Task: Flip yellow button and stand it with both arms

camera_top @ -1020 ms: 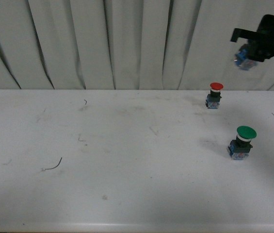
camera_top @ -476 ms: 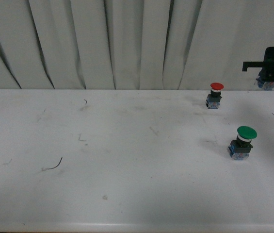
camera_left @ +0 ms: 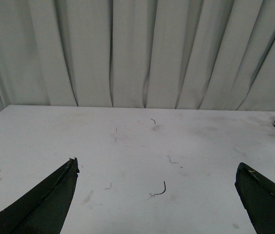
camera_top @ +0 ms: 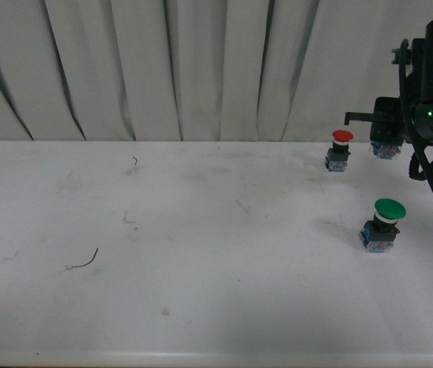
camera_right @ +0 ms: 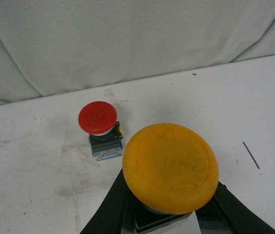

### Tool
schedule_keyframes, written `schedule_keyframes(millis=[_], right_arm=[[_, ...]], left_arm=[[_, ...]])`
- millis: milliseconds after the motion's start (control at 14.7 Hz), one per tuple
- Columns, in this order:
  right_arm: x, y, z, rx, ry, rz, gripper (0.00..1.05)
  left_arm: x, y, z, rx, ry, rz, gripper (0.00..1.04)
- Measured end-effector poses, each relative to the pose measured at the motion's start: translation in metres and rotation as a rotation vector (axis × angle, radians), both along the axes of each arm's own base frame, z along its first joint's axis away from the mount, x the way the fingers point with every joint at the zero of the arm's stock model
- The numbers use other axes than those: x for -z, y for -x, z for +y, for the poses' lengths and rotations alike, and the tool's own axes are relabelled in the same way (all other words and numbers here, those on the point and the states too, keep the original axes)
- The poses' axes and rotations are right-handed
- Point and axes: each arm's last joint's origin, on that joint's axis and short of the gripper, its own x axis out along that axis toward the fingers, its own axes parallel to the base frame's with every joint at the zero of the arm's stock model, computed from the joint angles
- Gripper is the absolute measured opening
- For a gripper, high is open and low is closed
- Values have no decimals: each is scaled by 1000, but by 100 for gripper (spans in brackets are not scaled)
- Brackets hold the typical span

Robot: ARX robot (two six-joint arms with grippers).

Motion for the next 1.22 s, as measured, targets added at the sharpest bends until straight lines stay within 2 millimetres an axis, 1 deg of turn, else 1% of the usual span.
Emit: schedule_keyframes(millis=[136,272,408,544,680,1020,1224], right_arm=[[2,-4,10,-17,-6,9,29],[10,-4,22,-40,-2,43,29],[18,-3,25,-43,-5,73,29],[33,-4,25,-39,-8,106,29],[43,-3,22,-35,-8,138,29],[44,-6,22,-35,-9,135,29],[51,-7,21,-33,-7,156,29]], left_arm=[[0,0,0,0,0,0,98],[0,0,0,0,0,0,98],[0,0,0,0,0,0,98],[0,0,0,0,0,0,98],[0,0,0,0,0,0,98],[0,0,0,0,0,0,98],[0,0,0,0,0,0,98]])
